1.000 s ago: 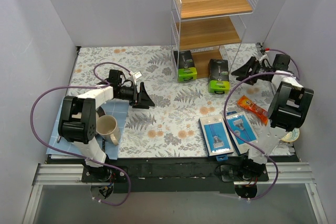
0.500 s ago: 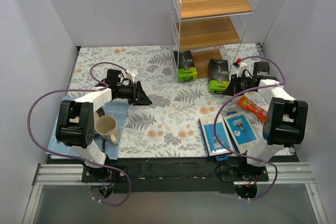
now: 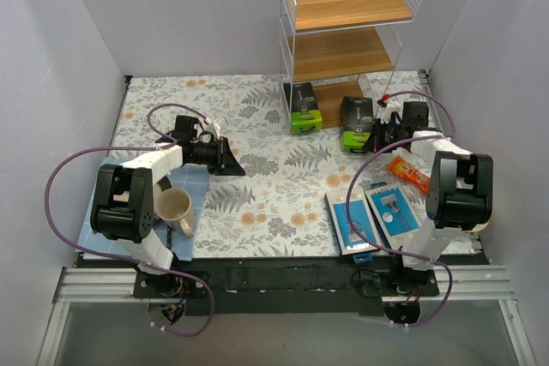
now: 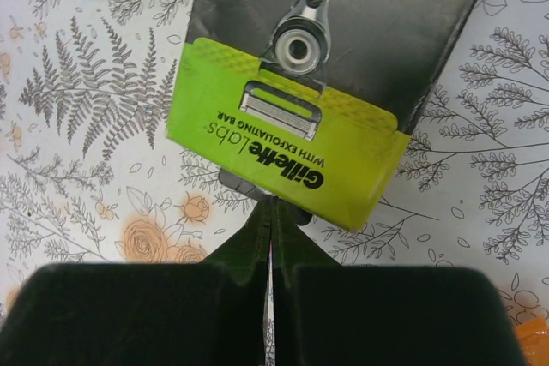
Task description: Place and organize the shaving razors onto the shelf
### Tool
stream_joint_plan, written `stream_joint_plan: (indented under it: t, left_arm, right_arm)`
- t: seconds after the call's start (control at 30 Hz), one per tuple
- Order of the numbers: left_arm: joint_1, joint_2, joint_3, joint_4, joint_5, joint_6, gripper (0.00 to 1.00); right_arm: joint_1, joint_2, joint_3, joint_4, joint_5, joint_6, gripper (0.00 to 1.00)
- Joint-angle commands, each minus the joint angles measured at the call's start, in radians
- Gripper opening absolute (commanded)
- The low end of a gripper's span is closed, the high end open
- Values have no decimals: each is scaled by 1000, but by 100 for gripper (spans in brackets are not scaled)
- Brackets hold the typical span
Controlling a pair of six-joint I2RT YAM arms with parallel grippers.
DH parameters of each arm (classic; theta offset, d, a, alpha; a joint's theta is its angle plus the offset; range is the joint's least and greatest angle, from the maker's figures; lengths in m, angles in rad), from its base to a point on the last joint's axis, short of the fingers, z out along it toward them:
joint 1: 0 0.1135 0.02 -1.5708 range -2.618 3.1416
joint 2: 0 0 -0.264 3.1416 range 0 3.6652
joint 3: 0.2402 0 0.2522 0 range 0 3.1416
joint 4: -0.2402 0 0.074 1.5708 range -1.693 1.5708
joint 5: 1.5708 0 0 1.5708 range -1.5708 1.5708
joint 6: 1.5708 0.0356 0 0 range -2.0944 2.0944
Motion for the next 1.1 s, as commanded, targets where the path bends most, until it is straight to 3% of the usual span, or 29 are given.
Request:
stream_joint_plan:
  t: [0.0,0.53,1.07]
  left_arm:
    - [1,-27,31,-43,-24,60,10]
    - [1,-22,14,-80,-54,106,10]
    - [1,1,39,-105,-70,131,11]
  right_arm:
    - [10,33,11,79,40,51,1]
    - [11,166,160,136,90,225,1]
    - [11,221,215,200,11,350,1]
